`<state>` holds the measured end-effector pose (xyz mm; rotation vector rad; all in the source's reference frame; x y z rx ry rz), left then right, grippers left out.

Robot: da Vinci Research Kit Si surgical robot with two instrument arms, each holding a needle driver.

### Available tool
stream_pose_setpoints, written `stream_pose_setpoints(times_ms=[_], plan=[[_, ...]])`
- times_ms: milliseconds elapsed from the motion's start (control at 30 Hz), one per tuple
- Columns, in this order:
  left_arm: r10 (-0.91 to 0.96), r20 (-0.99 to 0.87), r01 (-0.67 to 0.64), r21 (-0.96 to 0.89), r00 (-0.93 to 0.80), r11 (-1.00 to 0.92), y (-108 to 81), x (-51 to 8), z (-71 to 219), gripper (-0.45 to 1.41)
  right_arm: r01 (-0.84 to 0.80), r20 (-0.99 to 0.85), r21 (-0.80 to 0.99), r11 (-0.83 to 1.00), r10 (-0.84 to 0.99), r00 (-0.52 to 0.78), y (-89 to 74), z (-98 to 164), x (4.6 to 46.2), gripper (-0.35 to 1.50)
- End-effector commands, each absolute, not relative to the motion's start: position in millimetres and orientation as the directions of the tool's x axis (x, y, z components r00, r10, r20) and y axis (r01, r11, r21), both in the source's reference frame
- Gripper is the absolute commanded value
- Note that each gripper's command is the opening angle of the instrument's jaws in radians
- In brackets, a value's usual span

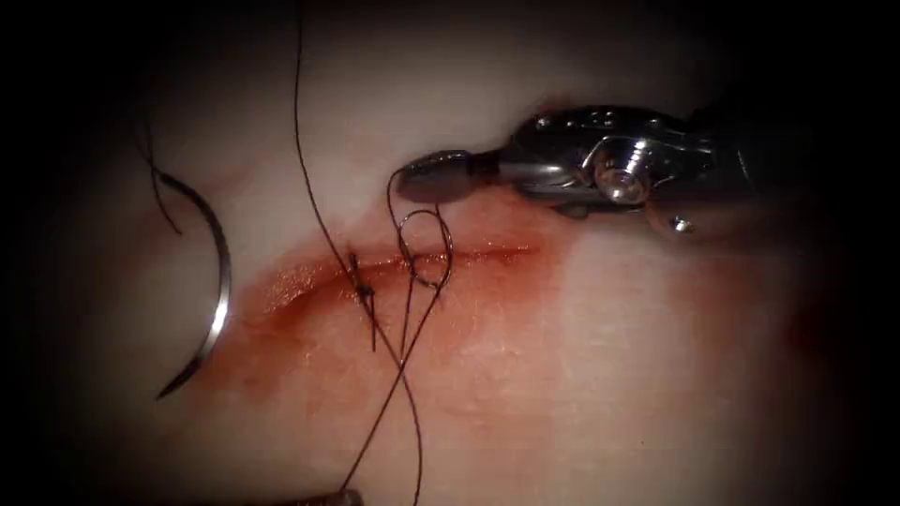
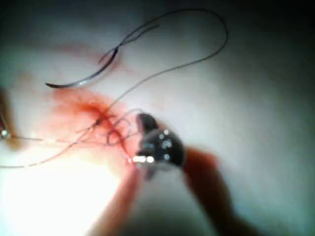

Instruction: Wound Closure

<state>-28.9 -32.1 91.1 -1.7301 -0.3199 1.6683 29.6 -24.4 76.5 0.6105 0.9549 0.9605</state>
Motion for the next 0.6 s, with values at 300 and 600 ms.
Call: stream_pose_setpoints(times_ms=[300, 600], plan=[[0.622, -0.771, -0.281, -0.633, 0.139, -0.721, -32.8, -29.2, 91.4, -0.45, -0.387, 0.153, 0.876, -0.287, 0.927, -0.341, -26.0, 75.9, 27.9, -0.35], [0.624, -0.769, -0.279, -0.635, 0.139, -0.720, -33.0, -29.1, 91.0, -0.45, -0.176, 0.501, 0.756, -0.631, 0.731, -0.463, -27.0, 76.7, 28.5, -0.35]])
